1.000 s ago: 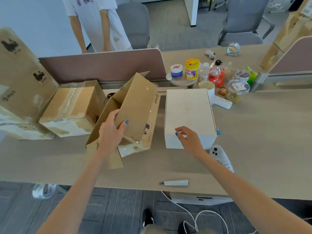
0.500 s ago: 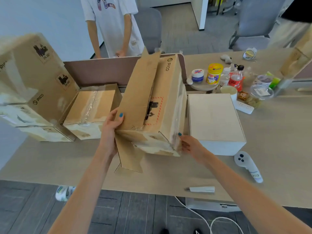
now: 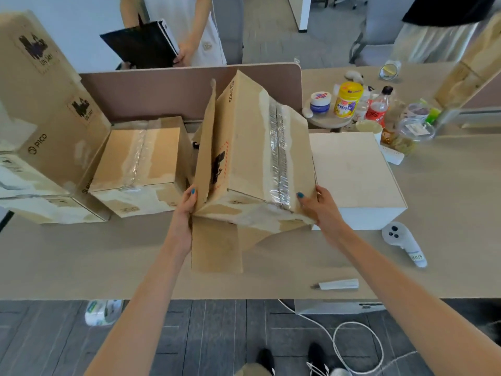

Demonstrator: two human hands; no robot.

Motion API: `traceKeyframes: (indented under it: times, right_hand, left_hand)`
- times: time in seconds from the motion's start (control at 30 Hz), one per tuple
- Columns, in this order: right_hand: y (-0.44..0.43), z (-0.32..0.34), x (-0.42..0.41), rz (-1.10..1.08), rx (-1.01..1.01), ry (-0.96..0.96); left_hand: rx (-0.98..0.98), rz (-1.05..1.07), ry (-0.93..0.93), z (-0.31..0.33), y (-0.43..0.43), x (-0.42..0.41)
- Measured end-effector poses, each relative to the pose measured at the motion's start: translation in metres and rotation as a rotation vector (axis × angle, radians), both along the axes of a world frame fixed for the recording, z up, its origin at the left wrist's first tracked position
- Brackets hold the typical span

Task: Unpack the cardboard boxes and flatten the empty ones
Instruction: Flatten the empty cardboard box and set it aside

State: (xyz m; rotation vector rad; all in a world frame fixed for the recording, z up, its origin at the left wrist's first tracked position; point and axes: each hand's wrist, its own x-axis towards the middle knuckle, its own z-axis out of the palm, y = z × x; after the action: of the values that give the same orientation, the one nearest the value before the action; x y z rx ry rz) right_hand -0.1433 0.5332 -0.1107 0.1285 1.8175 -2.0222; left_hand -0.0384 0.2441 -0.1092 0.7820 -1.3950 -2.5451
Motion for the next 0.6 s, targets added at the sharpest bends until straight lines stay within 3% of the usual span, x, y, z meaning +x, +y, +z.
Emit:
traceKeyframes:
  times: [0.17,0.37,0.47,0.6]
  right_hand:
    - [-0.026,0.008,0.001,-0.05,0.111,0.121]
    - [-0.057,0.025,-0.006,-0.076,0.176,0.181]
    - [-0.071,0.03,-0.007,-0.078,0.245,0.263]
    - [-0.093,0.031,0.003,-0.047,0.405,0.347]
  left_hand:
    - [-0.052,-0.061,-0.099,0.0,-0.028,-0.006]
    - [-0.458,-0.076,-0.184,0.001,-0.053,0.006]
    - [-0.435,-0.136,-0.237,0.023,-0.062,0.014]
    - [-0.459,-0.387,-0.326,0.041,-0.072,0.018]
